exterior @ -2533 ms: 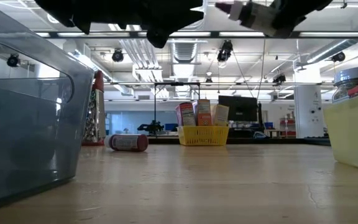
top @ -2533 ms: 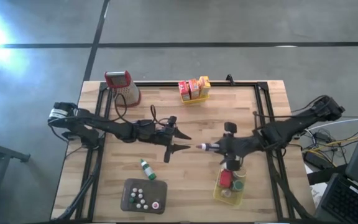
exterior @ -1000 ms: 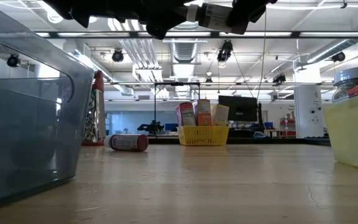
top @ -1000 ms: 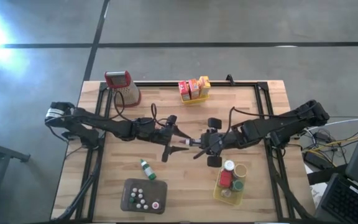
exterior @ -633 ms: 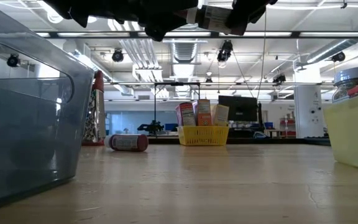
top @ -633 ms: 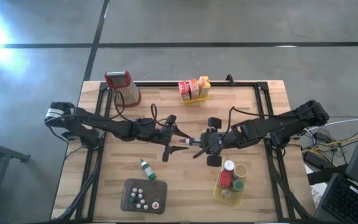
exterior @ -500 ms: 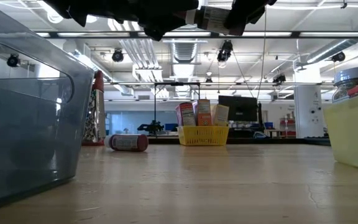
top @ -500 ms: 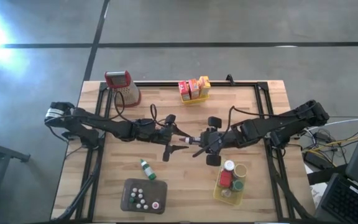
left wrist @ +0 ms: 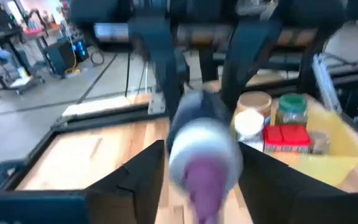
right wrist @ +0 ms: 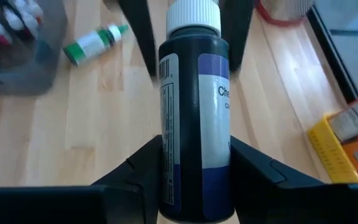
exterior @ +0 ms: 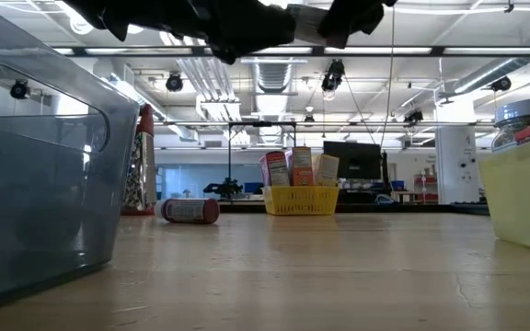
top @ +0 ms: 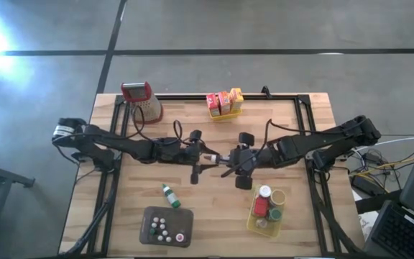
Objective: Pick & Place Kitchen Items
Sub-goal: Put the large violet food coloring bottle into the black bin
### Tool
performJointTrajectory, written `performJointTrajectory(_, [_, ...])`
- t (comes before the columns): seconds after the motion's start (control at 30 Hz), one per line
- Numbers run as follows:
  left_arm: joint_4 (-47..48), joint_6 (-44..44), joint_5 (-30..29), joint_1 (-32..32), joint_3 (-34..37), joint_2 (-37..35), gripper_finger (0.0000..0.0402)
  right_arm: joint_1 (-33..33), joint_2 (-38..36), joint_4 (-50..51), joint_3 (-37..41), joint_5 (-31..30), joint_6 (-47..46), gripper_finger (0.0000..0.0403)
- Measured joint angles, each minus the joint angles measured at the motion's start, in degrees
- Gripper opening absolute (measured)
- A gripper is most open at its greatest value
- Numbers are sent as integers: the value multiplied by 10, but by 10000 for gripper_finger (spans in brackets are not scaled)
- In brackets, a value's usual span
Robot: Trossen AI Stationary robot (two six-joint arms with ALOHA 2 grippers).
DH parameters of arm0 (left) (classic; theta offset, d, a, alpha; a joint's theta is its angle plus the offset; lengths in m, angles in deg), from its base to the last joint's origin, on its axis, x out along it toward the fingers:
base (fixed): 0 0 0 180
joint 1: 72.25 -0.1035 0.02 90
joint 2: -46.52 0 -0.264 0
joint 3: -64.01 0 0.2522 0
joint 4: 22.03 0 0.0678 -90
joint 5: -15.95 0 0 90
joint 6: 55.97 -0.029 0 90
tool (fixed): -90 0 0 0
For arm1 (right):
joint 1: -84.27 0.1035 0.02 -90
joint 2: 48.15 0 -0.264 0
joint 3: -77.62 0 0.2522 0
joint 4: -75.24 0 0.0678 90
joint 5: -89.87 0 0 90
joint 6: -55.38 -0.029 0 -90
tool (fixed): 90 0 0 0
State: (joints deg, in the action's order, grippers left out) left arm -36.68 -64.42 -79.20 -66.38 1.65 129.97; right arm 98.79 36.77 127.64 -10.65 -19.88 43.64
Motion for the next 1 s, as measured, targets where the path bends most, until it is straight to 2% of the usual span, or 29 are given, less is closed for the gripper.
performJointTrajectory(0.17, [8,0,-1,0,2,2,148,0,-1,5,-1,0,4,132])
performJointTrajectory(0.3, [14,0,1,0,2,2,107,0,-2,8,-1,0,4,140])
performJointTrajectory(0.47, [13,4,41,0,2,2,86,1,-2,10,-1,5,6,141])
performJointTrajectory(0.63, [13,9,50,-1,2,2,107,2,-2,11,-1,5,6,131])
performJointTrajectory(0.9, [16,12,57,0,2,0,188,1,-2,15,-1,3,5,143])
performJointTrajectory(1.0, [16,-8,57,0,0,-1,207,1,-2,15,-1,1,5,139])
